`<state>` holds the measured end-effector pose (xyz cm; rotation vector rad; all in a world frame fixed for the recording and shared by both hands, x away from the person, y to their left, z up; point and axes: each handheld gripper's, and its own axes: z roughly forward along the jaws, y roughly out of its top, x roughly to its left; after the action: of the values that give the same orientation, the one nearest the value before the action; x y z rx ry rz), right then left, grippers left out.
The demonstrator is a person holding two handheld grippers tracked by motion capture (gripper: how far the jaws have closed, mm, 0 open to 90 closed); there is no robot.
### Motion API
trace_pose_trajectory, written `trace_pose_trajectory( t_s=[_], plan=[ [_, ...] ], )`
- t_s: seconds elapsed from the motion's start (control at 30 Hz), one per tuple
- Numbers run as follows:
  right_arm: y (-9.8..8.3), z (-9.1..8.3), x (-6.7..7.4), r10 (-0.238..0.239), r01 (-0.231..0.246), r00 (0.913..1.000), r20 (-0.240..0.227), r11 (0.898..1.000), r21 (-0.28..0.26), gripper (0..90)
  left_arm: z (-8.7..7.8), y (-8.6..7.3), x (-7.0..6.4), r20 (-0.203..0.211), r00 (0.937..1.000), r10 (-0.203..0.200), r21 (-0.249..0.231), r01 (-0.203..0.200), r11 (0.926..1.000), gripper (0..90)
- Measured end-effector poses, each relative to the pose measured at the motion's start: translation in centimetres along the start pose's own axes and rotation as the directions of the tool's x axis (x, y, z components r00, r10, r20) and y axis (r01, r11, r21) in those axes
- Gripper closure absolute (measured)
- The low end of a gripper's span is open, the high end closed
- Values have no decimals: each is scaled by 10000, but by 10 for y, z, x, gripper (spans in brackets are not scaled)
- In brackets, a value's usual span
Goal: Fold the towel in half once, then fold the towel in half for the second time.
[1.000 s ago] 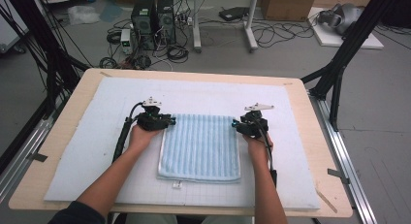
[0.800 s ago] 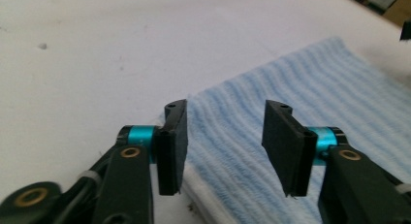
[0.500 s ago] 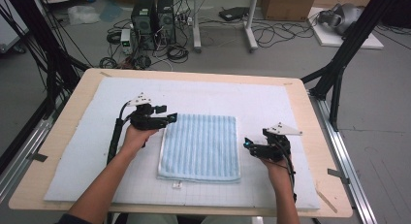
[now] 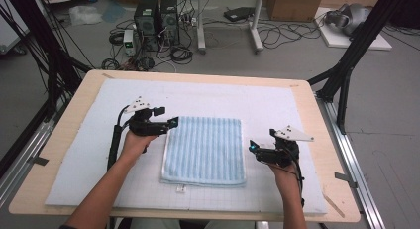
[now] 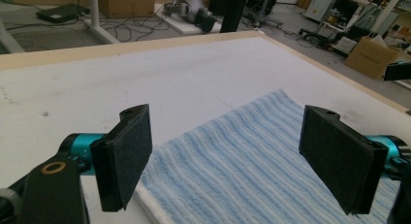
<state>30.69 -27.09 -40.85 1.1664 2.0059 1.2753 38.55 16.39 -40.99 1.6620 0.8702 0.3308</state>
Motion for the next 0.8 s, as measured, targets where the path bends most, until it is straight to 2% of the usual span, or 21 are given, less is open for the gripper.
trace_pose_trajectory(
  t_s=[0.13,0.3,0.37,0.47,0.6,0.8],
  plan=[
    [0,1,0,-45,45,10000,-13,10000,21,116,-5,-2,3,-116,9997,-205,147,207,9997,202],
    [0,4,1,-56,57,9999,-87,9999,122,116,-13,3,6,-280,9992,-277,-261,269,9993,210],
    [0,5,1,-32,33,9999,-100,9999,124,116,-14,3,7,-304,9990,-324,-249,317,9992,210],
    [0,6,2,72,-70,9999,-157,9999,119,116,-15,3,8,-309,9991,-289,-198,283,9994,213],
    [1,9,3,42,-37,9997,-227,9998,198,116,-14,2,11,-342,9984,-440,-215,433,9988,218],
    [0,10,4,-35,42,9996,-268,9996,266,116,-6,0,14,-442,9978,-488,-26,487,9988,225]
  ],
)
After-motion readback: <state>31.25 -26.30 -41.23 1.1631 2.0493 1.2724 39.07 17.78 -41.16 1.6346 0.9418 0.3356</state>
